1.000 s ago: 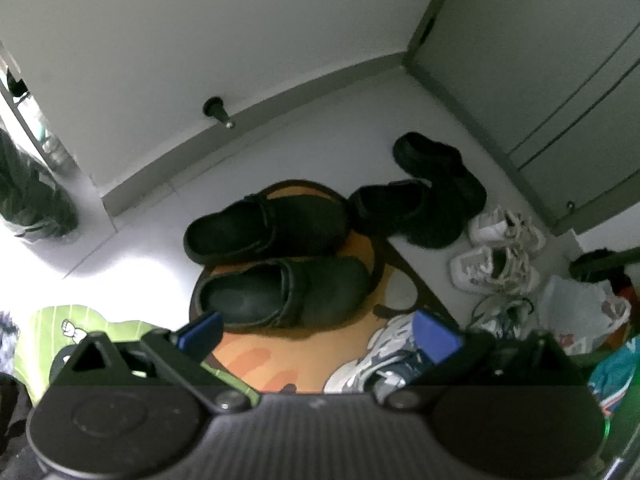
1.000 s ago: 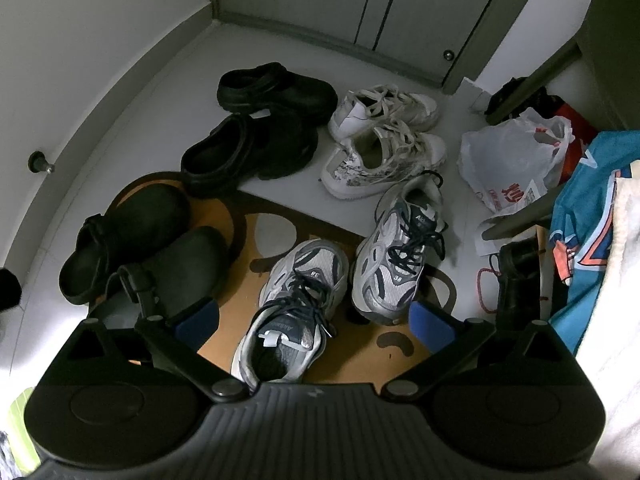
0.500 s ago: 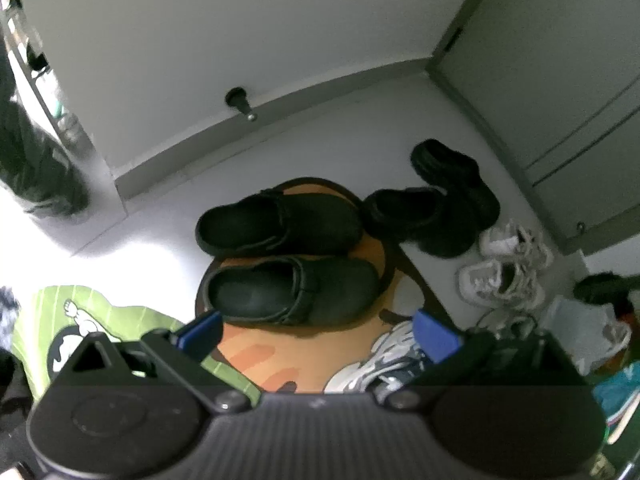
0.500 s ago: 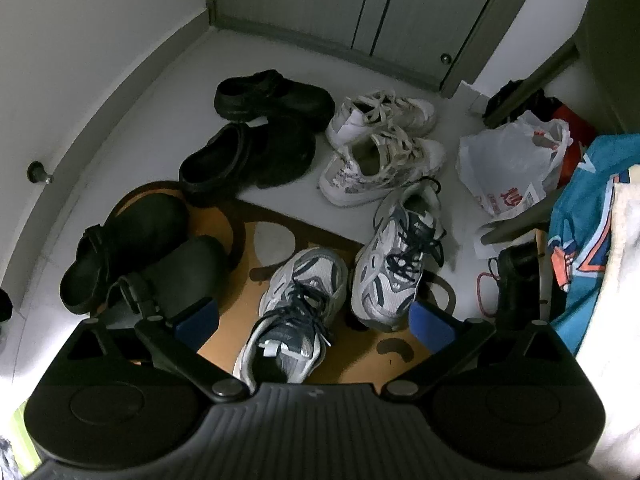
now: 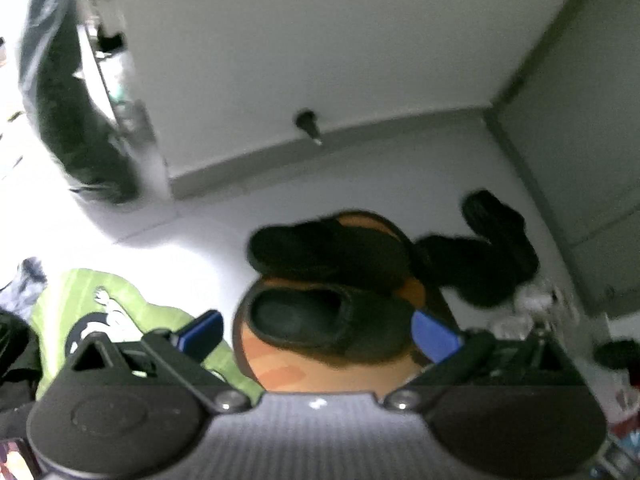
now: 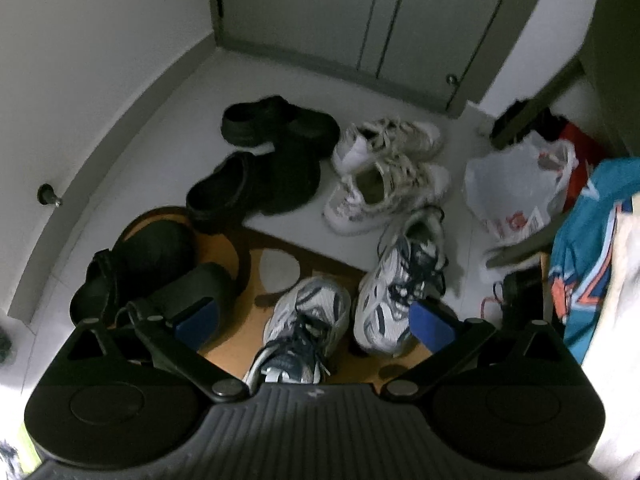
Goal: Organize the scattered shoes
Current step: 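Lower the right tool onto the grey-white running sneaker on the mat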
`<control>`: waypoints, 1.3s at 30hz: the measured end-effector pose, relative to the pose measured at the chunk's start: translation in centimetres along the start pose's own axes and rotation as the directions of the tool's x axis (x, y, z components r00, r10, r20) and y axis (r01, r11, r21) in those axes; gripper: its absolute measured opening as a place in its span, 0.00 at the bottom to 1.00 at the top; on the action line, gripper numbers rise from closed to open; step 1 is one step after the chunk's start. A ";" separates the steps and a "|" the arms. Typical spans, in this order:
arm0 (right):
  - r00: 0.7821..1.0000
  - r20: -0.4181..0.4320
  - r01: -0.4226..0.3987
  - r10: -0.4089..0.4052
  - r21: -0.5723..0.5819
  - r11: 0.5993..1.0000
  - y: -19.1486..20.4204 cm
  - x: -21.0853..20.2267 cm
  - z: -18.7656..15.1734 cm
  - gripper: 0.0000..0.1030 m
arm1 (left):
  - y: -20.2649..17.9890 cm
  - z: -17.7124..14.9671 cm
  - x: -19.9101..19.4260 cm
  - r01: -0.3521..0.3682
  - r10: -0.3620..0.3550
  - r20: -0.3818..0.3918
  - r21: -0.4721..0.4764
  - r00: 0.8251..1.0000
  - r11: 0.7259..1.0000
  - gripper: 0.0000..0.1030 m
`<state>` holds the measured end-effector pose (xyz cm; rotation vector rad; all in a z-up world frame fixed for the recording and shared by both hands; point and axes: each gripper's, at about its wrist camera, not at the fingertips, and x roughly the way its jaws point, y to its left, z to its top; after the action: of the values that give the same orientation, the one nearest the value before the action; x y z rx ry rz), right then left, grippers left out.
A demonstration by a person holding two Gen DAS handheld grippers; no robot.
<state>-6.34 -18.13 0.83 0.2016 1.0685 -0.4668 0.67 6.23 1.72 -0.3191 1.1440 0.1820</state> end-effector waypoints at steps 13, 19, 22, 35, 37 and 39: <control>0.991 0.069 -0.108 0.117 -0.122 0.987 1.7 -0.9 1.5 1.00 | 2.7 0.7 -0.6 0.067 -0.065 0.020 -0.147 0.998 0.987 0.93; 0.983 0.072 -0.155 0.168 -0.156 0.976 2.3 -0.8 2.1 1.00 | 2.1 0.7 -0.2 0.077 -0.077 0.003 -0.118 0.997 0.990 0.93; 0.979 0.072 -0.178 0.192 -0.173 0.969 2.6 -0.8 2.4 1.00 | 2.2 0.8 -0.2 0.066 -0.065 0.009 -0.101 0.998 0.993 0.93; 0.974 -0.053 -0.223 0.218 -0.119 0.968 -0.9 1.6 4.6 0.91 | -0.2 0.3 1.3 0.107 -0.109 -0.038 -0.055 0.993 0.993 0.88; 0.973 -0.046 -0.231 0.227 -0.119 0.966 -1.9 1.5 5.0 0.91 | -1.1 0.0 1.9 0.123 -0.125 -0.069 -0.024 0.990 0.992 0.87; 0.971 -0.036 -0.238 0.235 -0.138 0.961 -2.0 1.7 5.1 0.91 | -2.4 -0.3 2.8 0.145 -0.144 -0.108 0.005 0.984 0.989 0.86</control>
<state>-2.57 -22.26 1.88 0.2059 1.0763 -0.1729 2.23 3.83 -0.57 -0.4027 1.2230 0.0295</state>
